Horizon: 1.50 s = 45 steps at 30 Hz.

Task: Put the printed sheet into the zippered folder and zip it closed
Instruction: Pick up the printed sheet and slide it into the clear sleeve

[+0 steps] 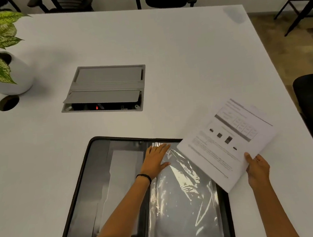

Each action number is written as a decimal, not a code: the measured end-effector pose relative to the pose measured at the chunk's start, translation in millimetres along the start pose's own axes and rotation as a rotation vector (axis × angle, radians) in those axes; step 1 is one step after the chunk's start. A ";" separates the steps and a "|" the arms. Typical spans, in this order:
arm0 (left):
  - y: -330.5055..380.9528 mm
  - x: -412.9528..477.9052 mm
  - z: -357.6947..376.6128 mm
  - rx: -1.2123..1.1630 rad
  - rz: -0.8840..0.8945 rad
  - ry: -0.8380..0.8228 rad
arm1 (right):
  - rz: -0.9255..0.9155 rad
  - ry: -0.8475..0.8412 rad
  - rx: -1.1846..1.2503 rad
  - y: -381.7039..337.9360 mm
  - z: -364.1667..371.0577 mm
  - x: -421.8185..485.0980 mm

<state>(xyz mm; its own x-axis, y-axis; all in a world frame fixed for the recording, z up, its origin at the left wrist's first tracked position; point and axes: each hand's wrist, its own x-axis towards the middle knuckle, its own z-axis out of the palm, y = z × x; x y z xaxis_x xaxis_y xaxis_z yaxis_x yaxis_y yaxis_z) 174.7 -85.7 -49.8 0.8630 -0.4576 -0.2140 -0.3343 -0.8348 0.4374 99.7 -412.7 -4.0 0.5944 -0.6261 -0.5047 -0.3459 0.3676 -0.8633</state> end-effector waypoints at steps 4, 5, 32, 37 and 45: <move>0.0 9.5 -5.8 -0.027 -0.026 0.022 | -0.009 0.036 0.116 -14.7 22.0 0.7; -0.3 12.2 -7.7 -0.034 -0.032 0.022 | -0.010 0.038 0.143 -17.6 27.9 1.8; 16.0 53.0 -38.1 -0.579 -0.070 -0.125 | -0.077 -0.134 0.197 -45.4 179.7 32.3; 19.0 52.3 -34.9 -0.594 -0.084 -0.084 | -0.076 -0.178 0.170 -35.1 193.4 28.6; 18.5 50.0 -38.7 -0.571 -0.053 -0.089 | -0.097 -0.293 0.036 -15.5 199.7 37.4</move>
<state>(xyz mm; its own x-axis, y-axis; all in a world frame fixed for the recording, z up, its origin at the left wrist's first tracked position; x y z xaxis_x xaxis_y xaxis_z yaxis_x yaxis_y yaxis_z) 226.3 -112.2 -18.6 0.8296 -0.4644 -0.3099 -0.0133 -0.5714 0.8206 272.2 -304.5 -9.1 0.8093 -0.4364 -0.3932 -0.2543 0.3431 -0.9042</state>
